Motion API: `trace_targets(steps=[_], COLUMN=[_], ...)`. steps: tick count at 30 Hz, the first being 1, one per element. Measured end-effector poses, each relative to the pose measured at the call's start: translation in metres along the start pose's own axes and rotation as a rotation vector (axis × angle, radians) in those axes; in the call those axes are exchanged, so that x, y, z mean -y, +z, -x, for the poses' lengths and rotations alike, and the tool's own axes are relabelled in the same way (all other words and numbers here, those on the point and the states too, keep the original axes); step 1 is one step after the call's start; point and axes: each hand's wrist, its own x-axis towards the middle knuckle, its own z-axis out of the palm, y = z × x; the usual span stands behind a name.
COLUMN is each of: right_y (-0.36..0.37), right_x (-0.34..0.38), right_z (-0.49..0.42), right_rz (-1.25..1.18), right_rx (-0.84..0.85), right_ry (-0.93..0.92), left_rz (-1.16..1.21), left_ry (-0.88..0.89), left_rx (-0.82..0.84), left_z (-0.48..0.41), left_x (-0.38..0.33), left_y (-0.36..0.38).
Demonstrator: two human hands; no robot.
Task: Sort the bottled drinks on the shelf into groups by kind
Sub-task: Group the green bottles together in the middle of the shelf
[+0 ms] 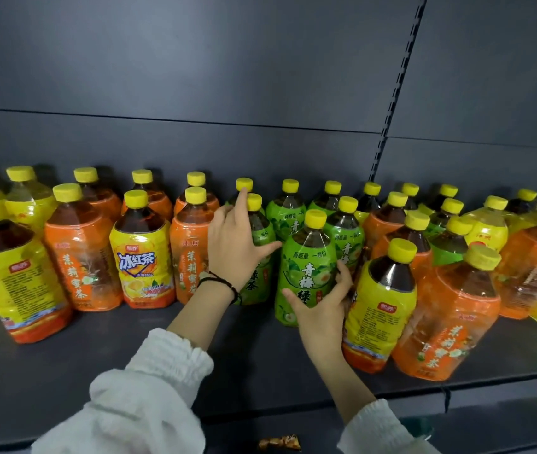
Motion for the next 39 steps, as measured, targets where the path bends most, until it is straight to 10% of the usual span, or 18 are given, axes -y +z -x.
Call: trace_targets(steps=[39], right_y=[0.028], right_x=[0.007], right_z=[-0.03], right_rz=[0.058], right_rx=[-0.047], right_ry=[-0.012], left_rz=[-0.3], left_ry=[-0.122], left_rx=[-0.185], left_z=[0.045], left_x=[0.028], left_y=[0.002])
